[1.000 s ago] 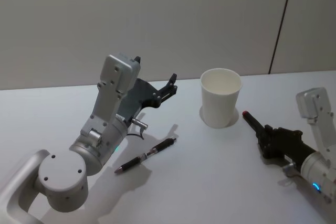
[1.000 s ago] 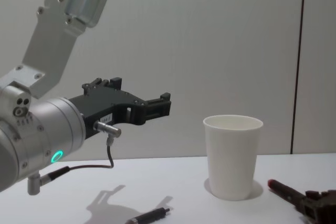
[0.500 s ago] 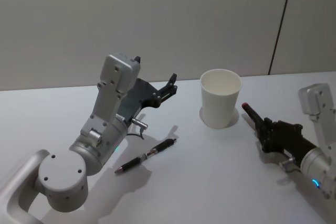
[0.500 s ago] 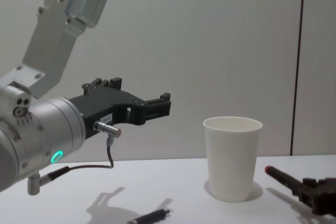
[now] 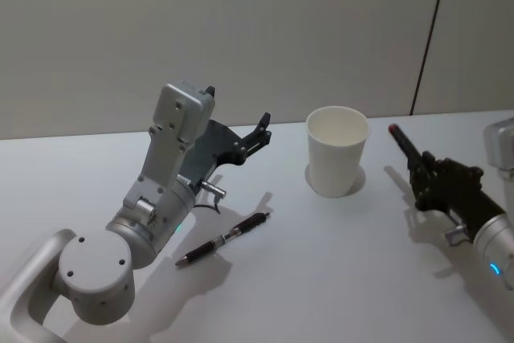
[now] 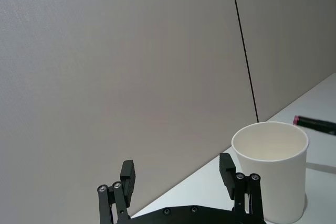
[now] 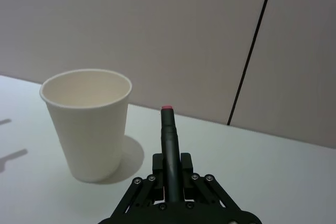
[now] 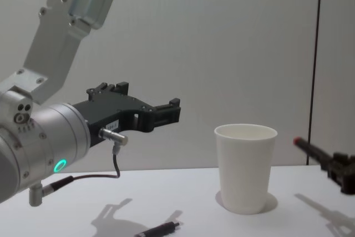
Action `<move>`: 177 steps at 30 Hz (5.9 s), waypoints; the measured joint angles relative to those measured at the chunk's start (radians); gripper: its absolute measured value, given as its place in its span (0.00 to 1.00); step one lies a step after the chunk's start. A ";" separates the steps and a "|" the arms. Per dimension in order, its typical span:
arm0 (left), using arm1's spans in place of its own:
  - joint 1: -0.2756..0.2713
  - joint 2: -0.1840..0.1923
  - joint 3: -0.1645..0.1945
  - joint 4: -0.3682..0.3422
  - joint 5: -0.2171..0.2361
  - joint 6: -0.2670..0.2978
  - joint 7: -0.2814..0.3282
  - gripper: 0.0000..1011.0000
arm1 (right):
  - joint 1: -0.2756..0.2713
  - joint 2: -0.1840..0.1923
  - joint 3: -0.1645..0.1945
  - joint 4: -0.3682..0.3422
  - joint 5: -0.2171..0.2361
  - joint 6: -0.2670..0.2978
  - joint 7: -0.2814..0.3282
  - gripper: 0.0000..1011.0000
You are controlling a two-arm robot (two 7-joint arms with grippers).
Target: Place the pen into the pen holder.
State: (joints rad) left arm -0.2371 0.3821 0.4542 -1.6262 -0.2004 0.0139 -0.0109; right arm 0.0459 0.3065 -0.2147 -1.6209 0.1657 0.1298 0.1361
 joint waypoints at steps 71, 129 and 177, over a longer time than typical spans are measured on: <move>0.000 0.000 0.000 0.000 0.000 0.000 0.000 0.99 | 0.405 -0.231 -0.085 0.512 -0.188 -0.580 0.080 0.18; 0.000 0.000 0.000 0.000 0.000 0.000 0.000 0.99 | 0.459 -0.273 -0.117 0.670 -0.237 -0.669 0.080 0.99; 0.000 0.000 0.000 0.000 0.000 0.000 0.000 0.99 | 0.173 -0.124 -0.035 0.203 -0.063 -0.347 -0.097 0.99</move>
State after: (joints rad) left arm -0.2371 0.3821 0.4542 -1.6262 -0.2004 0.0139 -0.0109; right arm 0.2186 0.1822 -0.2498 -1.4174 0.1030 -0.2171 0.0395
